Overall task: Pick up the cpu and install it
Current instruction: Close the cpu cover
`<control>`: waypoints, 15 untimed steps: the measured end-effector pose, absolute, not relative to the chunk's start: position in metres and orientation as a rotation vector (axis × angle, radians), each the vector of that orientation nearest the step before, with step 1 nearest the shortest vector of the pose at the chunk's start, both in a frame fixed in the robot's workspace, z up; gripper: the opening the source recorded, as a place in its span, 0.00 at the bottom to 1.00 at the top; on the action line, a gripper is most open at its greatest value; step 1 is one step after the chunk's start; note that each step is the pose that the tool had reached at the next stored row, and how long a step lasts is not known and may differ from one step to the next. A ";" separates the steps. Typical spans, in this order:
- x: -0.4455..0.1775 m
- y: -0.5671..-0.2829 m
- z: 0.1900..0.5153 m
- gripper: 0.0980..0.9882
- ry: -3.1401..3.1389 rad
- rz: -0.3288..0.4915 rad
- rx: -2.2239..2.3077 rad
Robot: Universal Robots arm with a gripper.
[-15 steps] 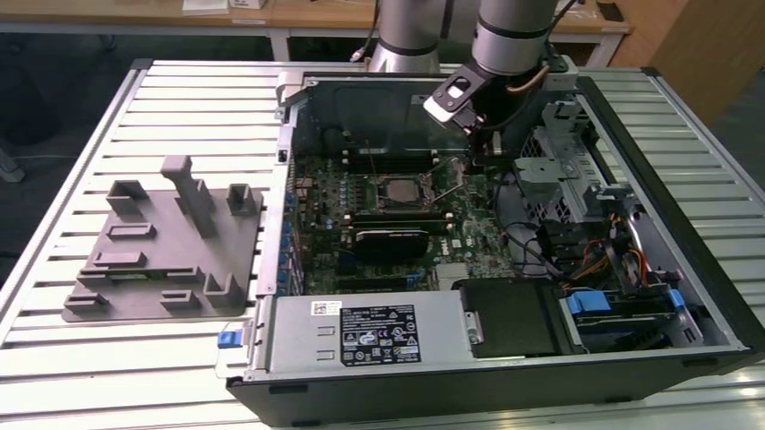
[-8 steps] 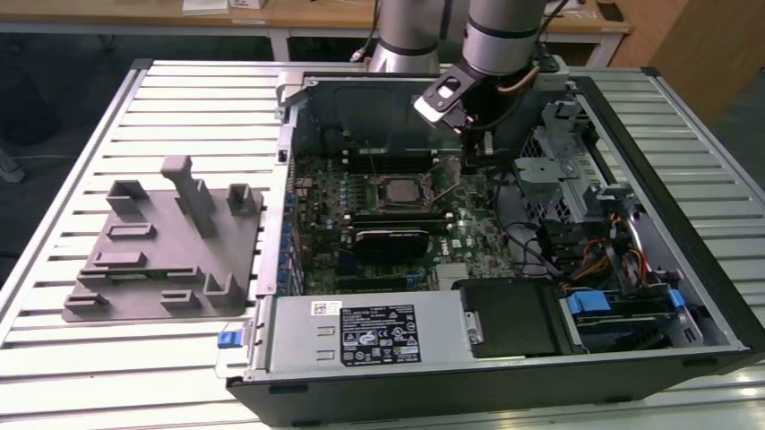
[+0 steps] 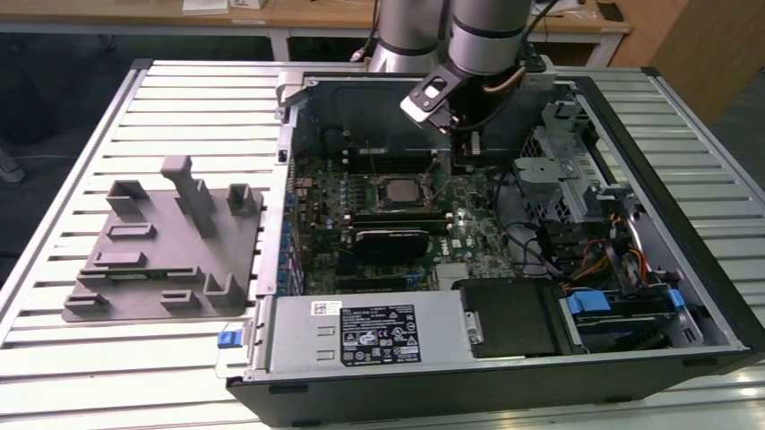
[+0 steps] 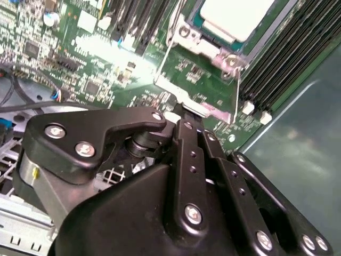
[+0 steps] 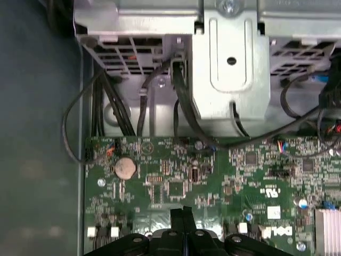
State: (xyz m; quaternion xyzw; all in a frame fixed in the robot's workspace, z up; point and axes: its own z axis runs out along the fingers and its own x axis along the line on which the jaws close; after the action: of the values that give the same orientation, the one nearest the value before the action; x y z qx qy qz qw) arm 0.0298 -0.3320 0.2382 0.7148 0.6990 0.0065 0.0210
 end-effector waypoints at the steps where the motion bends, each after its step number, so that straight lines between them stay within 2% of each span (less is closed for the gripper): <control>1: 0.028 -0.332 0.238 0.01 2.167 0.020 2.216; 15: 0.001 -0.332 0.238 0.01 2.167 0.020 2.216</control>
State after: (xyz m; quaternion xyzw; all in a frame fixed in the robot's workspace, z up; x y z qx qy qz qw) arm 0.0006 -0.3320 0.2382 0.7148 0.6990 0.0066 0.0210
